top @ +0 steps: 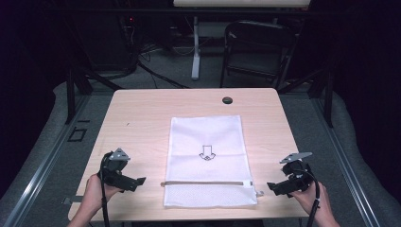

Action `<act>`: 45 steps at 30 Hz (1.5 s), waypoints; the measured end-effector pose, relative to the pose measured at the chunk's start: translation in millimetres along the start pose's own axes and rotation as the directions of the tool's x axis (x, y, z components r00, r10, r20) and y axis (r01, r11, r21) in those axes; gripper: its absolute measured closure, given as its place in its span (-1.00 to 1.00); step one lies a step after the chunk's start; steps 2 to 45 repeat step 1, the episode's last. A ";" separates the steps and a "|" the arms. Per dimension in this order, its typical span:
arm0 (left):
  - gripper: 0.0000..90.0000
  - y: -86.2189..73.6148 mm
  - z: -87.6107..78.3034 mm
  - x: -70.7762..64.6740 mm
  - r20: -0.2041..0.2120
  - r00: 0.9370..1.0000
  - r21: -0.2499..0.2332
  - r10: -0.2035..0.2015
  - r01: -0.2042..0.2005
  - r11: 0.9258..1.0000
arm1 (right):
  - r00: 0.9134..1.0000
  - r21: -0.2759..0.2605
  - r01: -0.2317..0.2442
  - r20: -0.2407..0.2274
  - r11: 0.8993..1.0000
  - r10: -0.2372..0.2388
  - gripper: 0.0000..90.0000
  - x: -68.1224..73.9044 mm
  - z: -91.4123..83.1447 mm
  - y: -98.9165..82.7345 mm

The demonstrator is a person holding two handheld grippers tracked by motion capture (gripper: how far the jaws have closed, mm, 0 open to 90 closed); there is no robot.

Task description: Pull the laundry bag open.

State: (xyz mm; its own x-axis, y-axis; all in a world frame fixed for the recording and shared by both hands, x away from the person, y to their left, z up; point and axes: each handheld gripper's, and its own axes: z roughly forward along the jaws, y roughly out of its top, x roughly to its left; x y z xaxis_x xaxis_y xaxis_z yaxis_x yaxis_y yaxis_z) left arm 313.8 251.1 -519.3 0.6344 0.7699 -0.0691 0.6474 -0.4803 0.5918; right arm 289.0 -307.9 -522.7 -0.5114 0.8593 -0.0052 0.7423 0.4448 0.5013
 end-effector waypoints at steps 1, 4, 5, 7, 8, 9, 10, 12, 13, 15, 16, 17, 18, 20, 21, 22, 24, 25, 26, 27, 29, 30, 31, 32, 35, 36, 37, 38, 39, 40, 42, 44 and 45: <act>-1.00 -1.5 2.2 4.9 0.004 1.000 0.002 -0.014 0.014 1.000 | 1.000 0.017 -0.004 0.006 1.000 0.004 -1.00 -4.1 2.9 -0.9; -1.00 -1.5 2.2 4.9 0.004 1.000 0.002 -0.014 0.014 1.000 | 1.000 0.017 -0.004 0.006 1.000 0.004 -1.00 -4.1 2.9 -0.9; -1.00 -1.5 2.2 4.9 0.004 1.000 0.002 -0.014 0.014 1.000 | 1.000 0.017 -0.004 0.006 1.000 0.004 -1.00 -4.1 2.9 -0.9; -1.00 -1.5 2.2 4.9 0.004 1.000 0.002 -0.014 0.014 1.000 | 1.000 0.017 -0.004 0.006 1.000 0.004 -1.00 -4.1 2.9 -0.9; -1.00 -1.5 2.2 4.9 0.004 1.000 0.002 -0.014 0.014 1.000 | 1.000 0.017 -0.004 0.006 1.000 0.004 -1.00 -4.1 2.9 -0.9; -1.00 -1.5 2.2 4.9 0.004 1.000 0.002 -0.014 0.014 1.000 | 1.000 0.017 -0.004 0.006 1.000 0.004 -1.00 -4.1 2.9 -0.9; -1.00 -1.5 2.2 4.9 0.004 1.000 0.002 -0.014 0.014 1.000 | 1.000 0.017 -0.004 0.006 1.000 0.004 -1.00 -4.1 2.9 -0.9; -1.00 -1.5 2.2 4.9 0.004 1.000 0.002 -0.014 0.014 1.000 | 1.000 0.017 -0.004 0.006 1.000 0.004 -1.00 -4.1 2.9 -0.9; -1.00 -1.5 2.2 4.9 0.004 1.000 0.002 -0.014 0.014 1.000 | 1.000 0.017 -0.004 0.006 1.000 0.004 -1.00 -4.1 2.9 -0.9; -1.00 -1.5 2.2 4.9 0.004 1.000 0.002 -0.014 0.014 1.000 | 1.000 0.017 -0.004 0.006 1.000 0.004 -1.00 -4.1 2.9 -0.9; -1.00 -1.5 2.2 4.9 0.004 1.000 0.002 -0.014 0.014 1.000 | 1.000 0.017 -0.004 0.006 1.000 0.004 -1.00 -4.1 2.9 -0.9; -1.00 -1.5 2.2 4.9 0.004 1.000 0.002 -0.014 0.014 1.000 | 1.000 0.017 -0.004 0.006 1.000 0.004 -1.00 -4.1 2.9 -0.9; -1.00 -1.5 2.2 4.9 0.004 1.000 0.002 -0.014 0.014 1.000 | 1.000 0.017 -0.004 0.006 1.000 0.004 -1.00 -4.1 2.9 -0.9; -1.00 -1.5 2.2 4.9 0.004 1.000 0.002 -0.014 0.014 1.000 | 1.000 0.017 -0.004 0.006 1.000 0.004 -1.00 -4.1 2.9 -0.9; -1.00 -1.5 2.2 4.9 0.004 1.000 0.002 -0.014 0.014 1.000 | 1.000 0.017 -0.004 0.006 1.000 0.004 -1.00 -4.1 2.9 -0.9; -1.00 -1.5 2.2 4.9 0.004 1.000 0.002 -0.014 0.014 1.000 | 1.000 0.017 -0.004 0.006 1.000 0.004 -1.00 -4.1 2.9 -0.9; -1.00 -1.5 2.2 4.9 0.004 1.000 0.002 -0.014 0.014 1.000 | 1.000 0.017 -0.004 0.006 1.000 0.004 -1.00 -4.1 2.9 -0.9; -1.00 -1.5 2.2 4.9 0.004 1.000 0.002 -0.014 0.014 1.000 | 1.000 0.017 -0.004 0.006 1.000 0.004 -1.00 -4.1 2.9 -0.9; -1.00 -1.5 2.2 4.9 0.004 1.000 0.002 -0.014 0.014 1.000 | 1.000 0.017 -0.004 0.006 1.000 0.004 -1.00 -4.1 2.9 -0.9; -1.00 -1.5 2.2 4.9 0.004 1.000 0.002 -0.014 0.014 1.000 | 1.000 0.017 -0.004 0.006 1.000 0.004 -1.00 -4.1 2.9 -0.9; -1.00 -1.5 2.2 4.9 0.004 1.000 0.002 -0.014 0.014 1.000 | 1.000 0.017 -0.004 0.006 1.000 0.004 -1.00 -4.1 2.9 -0.9; -1.00 -1.5 2.2 4.9 0.004 1.000 0.002 -0.014 0.014 1.000 | 1.000 0.017 -0.004 0.006 1.000 0.004 -1.00 -4.1 2.9 -0.9; -1.00 -1.5 2.2 4.9 0.004 1.000 0.002 -0.014 0.014 1.000 | 1.000 0.017 -0.004 0.006 1.000 0.004 -1.00 -4.1 2.9 -0.9; -1.00 -1.5 2.2 4.9 0.004 1.000 0.002 -0.014 0.014 1.000 | 1.000 0.017 -0.004 0.006 1.000 0.004 -1.00 -4.1 2.9 -0.9; -1.00 -1.5 2.2 4.9 0.004 1.000 0.002 -0.014 0.014 1.000 | 1.000 0.017 -0.004 0.006 1.000 0.004 -1.00 -4.1 2.9 -0.9; -1.00 -1.5 2.2 4.9 0.004 1.000 0.002 -0.014 0.014 1.000 | 1.000 0.017 -0.004 0.006 1.000 0.004 -1.00 -4.1 2.9 -0.9; -1.00 -1.5 2.2 4.9 0.004 1.000 0.002 -0.014 0.014 1.000 | 1.000 0.017 -0.004 0.006 1.000 0.004 -1.00 -4.1 2.9 -0.9; -1.00 -1.5 2.2 4.9 0.004 1.000 0.002 -0.014 0.014 1.000 | 1.000 0.017 -0.004 0.006 1.000 0.004 -1.00 -4.1 2.9 -0.9; -1.00 -1.5 2.2 4.9 0.004 1.000 0.002 -0.014 0.014 1.000 | 1.000 0.017 -0.004 0.006 1.000 0.004 -1.00 -4.1 2.9 -0.9; -1.00 -1.5 2.2 4.9 0.004 1.000 0.002 -0.014 0.014 1.000 | 1.000 0.017 -0.004 0.006 1.000 0.004 -1.00 -4.1 2.9 -0.9; -1.00 -1.5 2.2 4.9 0.004 1.000 0.002 -0.014 0.014 1.000 | 1.000 0.017 -0.004 0.006 1.000 0.004 -1.00 -4.1 2.9 -0.9; -1.00 -1.5 2.2 4.9 0.004 1.000 0.002 -0.014 0.014 1.000 | 1.000 0.017 -0.004 0.006 1.000 0.004 -1.00 -4.1 2.9 -0.9; -1.00 -1.5 2.2 4.9 0.004 1.000 0.002 -0.014 0.014 1.000 | 1.000 0.017 -0.004 0.006 1.000 0.004 -1.00 -4.1 2.9 -0.9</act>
